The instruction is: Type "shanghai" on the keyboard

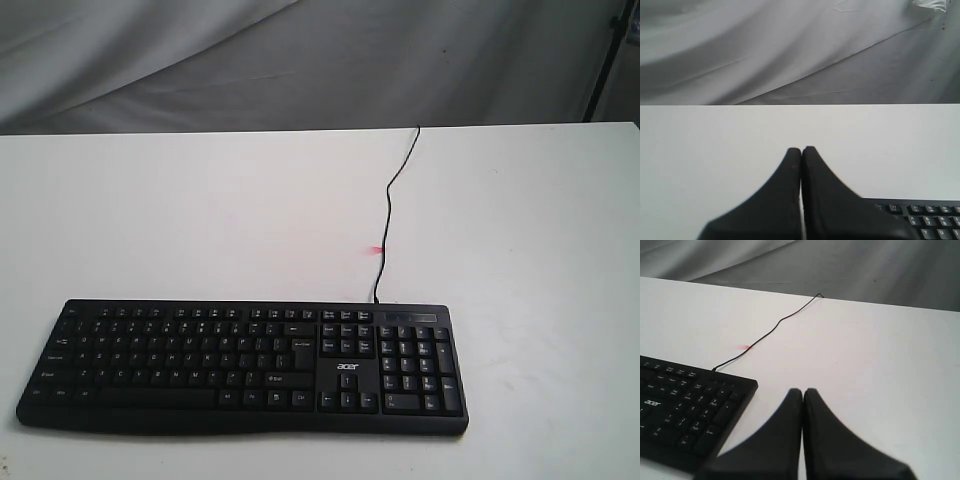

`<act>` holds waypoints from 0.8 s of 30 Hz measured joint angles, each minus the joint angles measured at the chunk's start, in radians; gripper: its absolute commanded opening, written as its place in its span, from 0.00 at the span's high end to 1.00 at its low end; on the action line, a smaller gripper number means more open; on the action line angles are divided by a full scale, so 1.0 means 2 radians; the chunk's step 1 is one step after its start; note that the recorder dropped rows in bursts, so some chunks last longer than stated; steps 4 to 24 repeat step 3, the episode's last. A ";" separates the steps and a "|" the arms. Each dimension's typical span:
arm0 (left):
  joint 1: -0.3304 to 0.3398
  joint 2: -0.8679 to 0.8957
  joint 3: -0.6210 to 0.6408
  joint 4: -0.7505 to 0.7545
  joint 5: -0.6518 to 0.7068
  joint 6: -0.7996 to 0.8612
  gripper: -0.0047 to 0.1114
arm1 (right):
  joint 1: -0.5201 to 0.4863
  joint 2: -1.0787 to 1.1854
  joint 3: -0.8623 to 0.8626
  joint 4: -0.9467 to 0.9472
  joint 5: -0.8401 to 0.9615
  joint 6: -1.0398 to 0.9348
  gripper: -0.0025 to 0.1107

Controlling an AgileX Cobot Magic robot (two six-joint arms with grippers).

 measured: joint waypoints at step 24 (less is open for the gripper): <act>0.000 0.000 0.000 0.000 0.000 0.000 0.95 | 0.000 0.000 0.000 0.000 0.000 0.000 0.98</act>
